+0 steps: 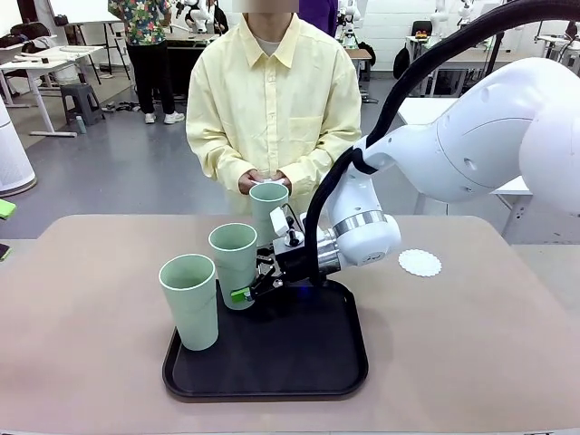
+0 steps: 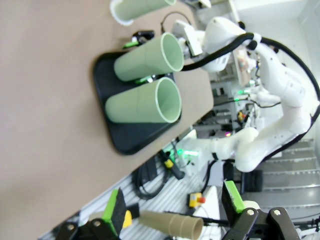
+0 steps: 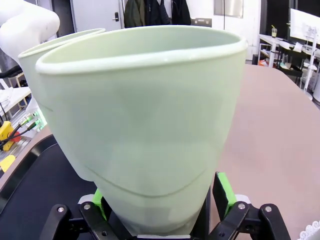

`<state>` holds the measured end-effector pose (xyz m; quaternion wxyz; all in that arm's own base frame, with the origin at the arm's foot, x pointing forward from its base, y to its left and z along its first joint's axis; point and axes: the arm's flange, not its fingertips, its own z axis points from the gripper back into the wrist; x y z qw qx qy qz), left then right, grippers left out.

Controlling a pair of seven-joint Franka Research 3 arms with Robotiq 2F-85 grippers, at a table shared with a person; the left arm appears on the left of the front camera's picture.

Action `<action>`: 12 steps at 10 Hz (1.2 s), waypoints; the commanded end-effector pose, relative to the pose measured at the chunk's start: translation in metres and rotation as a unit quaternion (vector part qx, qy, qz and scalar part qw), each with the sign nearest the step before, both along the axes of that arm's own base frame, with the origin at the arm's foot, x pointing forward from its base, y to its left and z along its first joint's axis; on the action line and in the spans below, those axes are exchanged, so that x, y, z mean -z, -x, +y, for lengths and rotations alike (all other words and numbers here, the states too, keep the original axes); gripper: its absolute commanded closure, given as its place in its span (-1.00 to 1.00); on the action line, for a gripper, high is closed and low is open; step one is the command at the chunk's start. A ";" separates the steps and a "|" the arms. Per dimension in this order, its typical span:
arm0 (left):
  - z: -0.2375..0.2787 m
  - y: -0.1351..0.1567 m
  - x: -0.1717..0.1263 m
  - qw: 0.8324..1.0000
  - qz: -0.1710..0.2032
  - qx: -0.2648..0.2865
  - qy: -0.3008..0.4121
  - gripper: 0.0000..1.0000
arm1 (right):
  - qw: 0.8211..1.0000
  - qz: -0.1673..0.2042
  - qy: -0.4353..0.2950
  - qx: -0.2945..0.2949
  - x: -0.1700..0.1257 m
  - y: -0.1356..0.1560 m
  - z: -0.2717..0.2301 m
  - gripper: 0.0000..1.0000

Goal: Place coasters on the table and set cups on them.
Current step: Take one Reusable plastic cup from the Flat Tray and place it on a coaster set by the human.

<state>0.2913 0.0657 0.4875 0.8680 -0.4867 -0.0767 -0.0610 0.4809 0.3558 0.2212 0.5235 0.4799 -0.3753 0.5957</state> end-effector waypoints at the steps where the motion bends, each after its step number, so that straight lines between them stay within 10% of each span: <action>1: 0.001 0.000 0.001 1.000 -0.010 0.004 0.010 -1.00 | 1.000 -0.008 -0.002 0.008 0.003 -0.006 0.009 -1.00; 2: 0.001 0.000 0.001 1.000 -0.010 0.004 0.010 -1.00 | 1.000 -0.010 -0.001 0.005 0.004 -0.006 0.009 0.16; 3: 0.001 0.000 0.001 1.000 -0.010 0.004 0.010 -1.00 | 1.000 -0.011 0.000 0.004 0.004 -0.006 0.009 0.16; 4: 0.001 0.000 0.001 1.000 -0.010 0.004 0.010 -1.00 | 1.000 -0.012 -0.001 0.004 0.004 -0.005 0.008 1.00; 5: 0.001 0.000 0.001 1.000 -0.010 0.004 0.010 -1.00 | 1.000 -0.013 -0.002 0.007 0.004 -0.006 0.007 0.27; 6: 0.001 0.000 0.001 1.000 -0.010 0.004 0.010 -1.00 | 1.000 -0.016 -0.003 0.014 0.002 -0.003 0.003 1.00; 12: 0.001 0.000 0.001 1.000 -0.010 0.004 0.010 -1.00 | 0.995 -0.051 -0.040 0.069 -0.058 0.033 -0.053 1.00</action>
